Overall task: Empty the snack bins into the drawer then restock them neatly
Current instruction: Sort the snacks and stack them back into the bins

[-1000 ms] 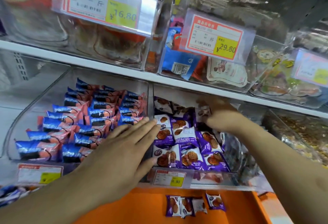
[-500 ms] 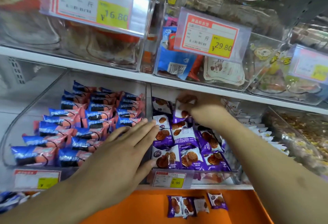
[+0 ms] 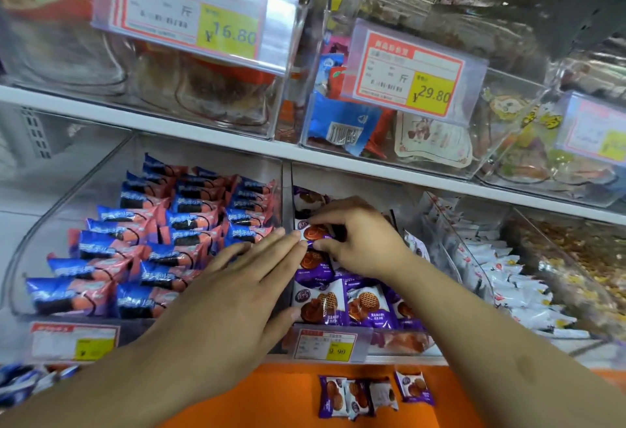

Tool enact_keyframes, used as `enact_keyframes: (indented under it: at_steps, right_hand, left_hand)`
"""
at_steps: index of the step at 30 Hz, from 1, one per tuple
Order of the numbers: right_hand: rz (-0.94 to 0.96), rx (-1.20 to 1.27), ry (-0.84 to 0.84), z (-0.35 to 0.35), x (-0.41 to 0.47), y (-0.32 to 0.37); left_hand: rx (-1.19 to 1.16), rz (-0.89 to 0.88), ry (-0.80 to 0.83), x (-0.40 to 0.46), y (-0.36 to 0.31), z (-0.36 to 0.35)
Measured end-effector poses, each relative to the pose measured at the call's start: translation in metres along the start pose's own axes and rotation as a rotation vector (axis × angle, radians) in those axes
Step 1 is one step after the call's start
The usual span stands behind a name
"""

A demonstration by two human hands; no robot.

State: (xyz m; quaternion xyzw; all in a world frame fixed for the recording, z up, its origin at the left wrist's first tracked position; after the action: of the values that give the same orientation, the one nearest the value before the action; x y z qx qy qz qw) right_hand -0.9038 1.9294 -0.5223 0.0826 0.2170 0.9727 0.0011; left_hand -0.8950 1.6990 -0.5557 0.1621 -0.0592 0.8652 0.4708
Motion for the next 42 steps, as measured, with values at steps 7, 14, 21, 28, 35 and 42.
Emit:
enact_keyframes:
  at_steps: [7,14,21,28,35,42]
  right_hand:
    - [-0.082,0.105,-0.056,0.019,0.002,-0.002]
    - [-0.365,0.001,0.044,0.042,0.005,-0.053]
    - [-0.396,0.024,-0.194,0.056,0.016,-0.069]
    - [-0.31,-0.091,-0.15,0.026,0.037,-0.057]
    - [-0.363,0.007,0.003,0.062,0.002,-0.048]
    - [-0.343,-0.085,0.266,0.093,-0.06,-0.051]
  left_hand:
    - [-0.005,-0.004,-0.001,-0.001,-0.001,0.001]
    - [0.03,0.007,0.043,0.0,0.0,-0.001]
    - [0.128,-0.025,0.035,0.0,0.0,0.002]
    - [0.133,0.002,0.053,0.003,0.0,0.001]
    - [0.086,-0.004,0.065,0.0,0.001,-0.001]
    - [0.109,0.003,0.062,-0.001,0.002,-0.002]
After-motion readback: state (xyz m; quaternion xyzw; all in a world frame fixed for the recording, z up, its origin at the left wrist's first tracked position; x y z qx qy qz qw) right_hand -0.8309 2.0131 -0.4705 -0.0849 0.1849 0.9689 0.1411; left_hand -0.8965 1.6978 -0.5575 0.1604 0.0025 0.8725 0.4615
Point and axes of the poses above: each hand's wrist, its own x-axis towards the middle knuckle, its own z-axis out of the back of the hand, y = z × x, the point moved 4 cm from there along x, towards the middle knuckle, and after that the axes turned 12 degrees about x, right-handed, at the moved point
